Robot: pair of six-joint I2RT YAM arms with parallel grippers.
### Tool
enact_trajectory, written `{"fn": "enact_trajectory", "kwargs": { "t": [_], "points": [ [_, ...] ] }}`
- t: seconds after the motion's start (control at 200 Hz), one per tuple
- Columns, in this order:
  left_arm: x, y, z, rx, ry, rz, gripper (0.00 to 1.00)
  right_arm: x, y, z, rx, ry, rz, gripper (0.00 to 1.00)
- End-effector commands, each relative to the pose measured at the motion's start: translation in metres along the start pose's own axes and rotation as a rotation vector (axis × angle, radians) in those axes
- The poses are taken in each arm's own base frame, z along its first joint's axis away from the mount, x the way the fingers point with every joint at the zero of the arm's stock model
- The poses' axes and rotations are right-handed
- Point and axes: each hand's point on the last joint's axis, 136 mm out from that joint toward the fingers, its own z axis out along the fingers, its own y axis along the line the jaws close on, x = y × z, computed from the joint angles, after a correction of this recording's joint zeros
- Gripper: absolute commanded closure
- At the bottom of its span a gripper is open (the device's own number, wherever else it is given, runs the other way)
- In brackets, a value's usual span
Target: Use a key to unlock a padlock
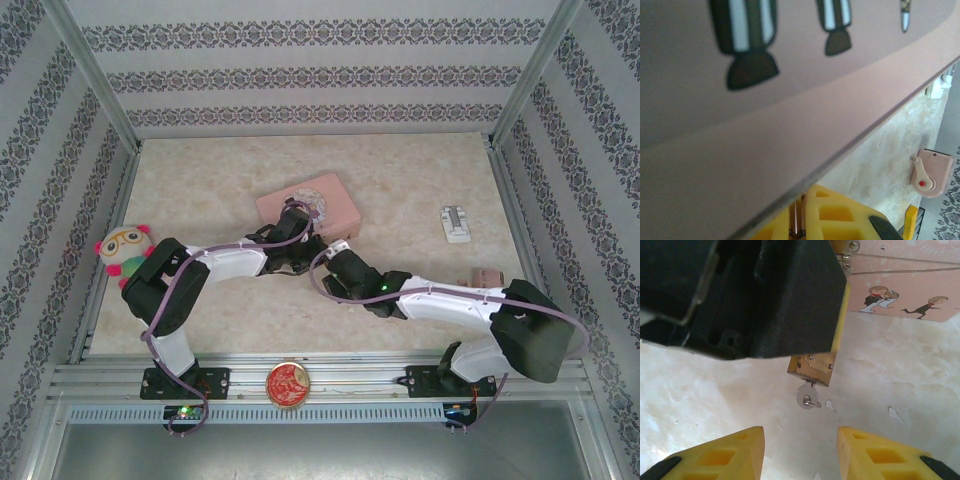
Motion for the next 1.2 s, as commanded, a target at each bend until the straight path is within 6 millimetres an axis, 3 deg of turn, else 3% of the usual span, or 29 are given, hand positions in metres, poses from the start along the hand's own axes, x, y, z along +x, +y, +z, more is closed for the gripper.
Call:
{"fn": "enact_trajectory", "kwargs": {
  "t": [0.0,0.26,0.585,0.865,1.194],
  "points": [
    [0.012,0.021,-0.003,-0.088,0.062,-0.031,1.0,-0.016,0.008,0.002,-0.036,-0.035,0.006,0.58],
    [0.013,0.014,0.0,-0.056,0.078,-0.042,1.0,-0.014,0.01,0.012,-0.036,-0.019,0.003,0.59],
    [0.014,0.013,0.0,-0.048,0.082,-0.041,1.0,-0.015,-0.006,0.02,-0.025,-0.038,0.062,0.63],
    [0.014,0.012,0.001,-0.045,0.084,-0.05,1.0,-0.014,0.0,0.016,-0.086,-0.051,0.066,0.68],
    [0.013,0.014,0.004,-0.027,0.093,-0.091,1.0,0.002,-0.002,0.007,-0.094,-0.035,0.03,0.69]
  ]
}}
